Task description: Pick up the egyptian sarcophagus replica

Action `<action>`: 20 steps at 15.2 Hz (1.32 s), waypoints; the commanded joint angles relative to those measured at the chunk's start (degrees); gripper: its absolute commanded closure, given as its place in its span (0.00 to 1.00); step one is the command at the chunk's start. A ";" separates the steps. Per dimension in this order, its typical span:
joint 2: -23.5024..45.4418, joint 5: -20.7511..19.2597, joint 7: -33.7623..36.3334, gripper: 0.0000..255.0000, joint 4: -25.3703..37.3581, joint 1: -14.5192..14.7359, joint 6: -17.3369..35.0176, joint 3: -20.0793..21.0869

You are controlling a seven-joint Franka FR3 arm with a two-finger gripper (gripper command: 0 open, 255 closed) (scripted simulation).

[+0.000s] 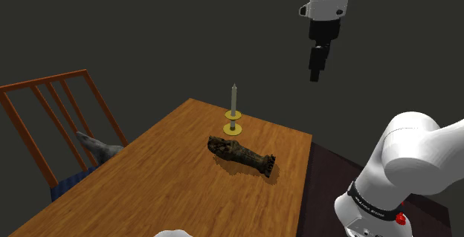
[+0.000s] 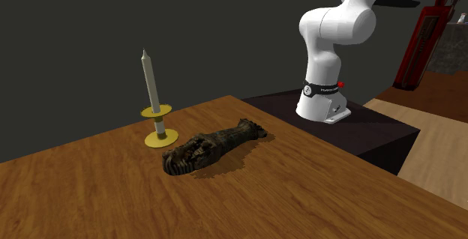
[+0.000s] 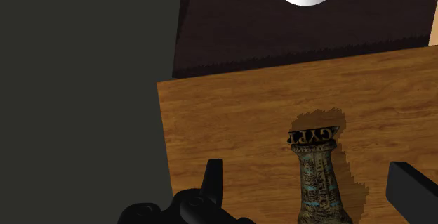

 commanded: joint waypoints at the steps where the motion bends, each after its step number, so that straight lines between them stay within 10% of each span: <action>1: 0.00 0.00 0.00 0.00 0.00 0.00 0.00 0.00; 20: 8.81 2.58 4.86 0.00 -31.95 5.32 52.36 3.56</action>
